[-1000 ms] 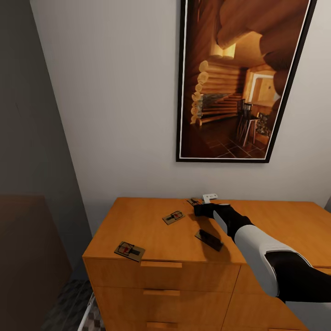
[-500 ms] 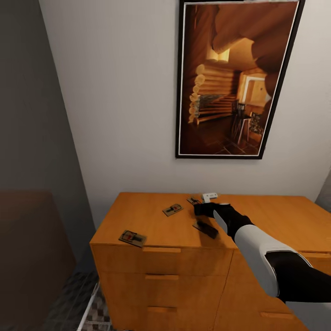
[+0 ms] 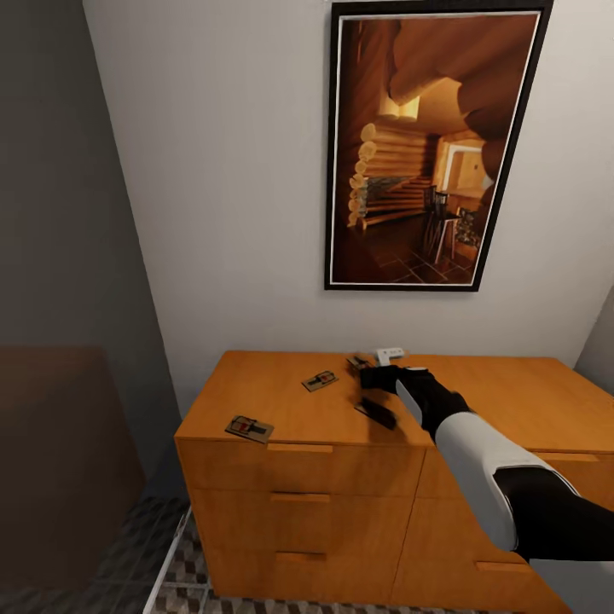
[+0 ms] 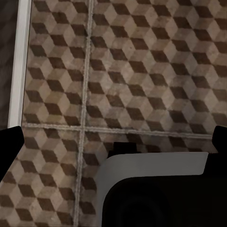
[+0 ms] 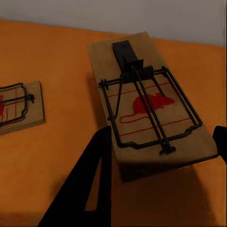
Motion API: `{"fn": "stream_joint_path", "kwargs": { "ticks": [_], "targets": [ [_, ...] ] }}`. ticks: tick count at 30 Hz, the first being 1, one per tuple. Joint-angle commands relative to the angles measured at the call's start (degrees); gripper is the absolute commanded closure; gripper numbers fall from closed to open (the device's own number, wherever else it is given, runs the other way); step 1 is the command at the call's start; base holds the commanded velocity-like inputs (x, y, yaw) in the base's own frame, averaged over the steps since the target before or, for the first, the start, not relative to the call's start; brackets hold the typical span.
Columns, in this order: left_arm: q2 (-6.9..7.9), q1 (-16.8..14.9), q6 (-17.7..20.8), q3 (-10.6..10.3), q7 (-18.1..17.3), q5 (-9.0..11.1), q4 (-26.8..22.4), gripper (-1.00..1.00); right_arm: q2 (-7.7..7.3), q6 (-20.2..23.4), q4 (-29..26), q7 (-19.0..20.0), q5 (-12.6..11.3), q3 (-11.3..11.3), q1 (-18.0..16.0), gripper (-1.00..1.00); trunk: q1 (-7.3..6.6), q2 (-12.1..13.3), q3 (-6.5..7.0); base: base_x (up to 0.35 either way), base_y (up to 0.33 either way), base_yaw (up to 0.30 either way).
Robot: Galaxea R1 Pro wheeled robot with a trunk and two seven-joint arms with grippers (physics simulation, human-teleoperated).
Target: Take the four mousetraps from the cabinet in the bathroom and place them on the bathroom floor. Make sure all four end up on the same floor surface, and ensure that at least two of them are either under or directly next to the same bathroom sink.
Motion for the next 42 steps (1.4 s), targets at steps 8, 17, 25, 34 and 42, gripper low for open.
{"fn": "stream_joint_path", "kwargs": {
  "ticks": [8, 17, 25, 34, 42],
  "targets": [
    [-0.01, 0.0, -0.1, 0.2, 0.0, 0.0, -0.1, -1.0, -0.09, 7.0, -8.9, 0.2, 0.2, 0.2, 0.0, 1.0, 0.0, 0.0, -0.05, -0.001, 0.0, 0.0],
    [-0.01, 0.0, -0.1, 0.1, 0.0, 0.0, -0.1, -1.0, -0.05, 11.8, -13.2, 0.1, 0.2, 0.2, 0.0, 1.0, 0.0, 0.0, -0.05, 0.0, 0.0, 0.0],
    [-0.01, 0.0, -0.1, 0.1, 0.0, 0.0, -0.1, -1.0, 0.04, 13.5, -13.4, 0.0, 0.2, 0.2, 0.0, 1.0, 0.0, 0.0, -0.05, -0.069, 0.0, 0.0],
    [-0.01, 0.0, -0.1, 0.2, 0.0, 0.0, -0.1, -1.0, 0.08, 13.9, -13.4, -0.1, 0.2, 0.2, 0.0, 1.0, 0.0, 0.0, -0.05, -0.305, 0.0, 0.0],
    [-0.01, 0.0, -0.1, 0.2, 0.0, 0.0, -0.1, -1.0, 0.08, 14.0, -13.4, -0.1, 0.2, 0.2, 0.0, 1.0, 0.0, 0.0, -0.05, -0.334, 0.0, 0.0]
  ]
}}
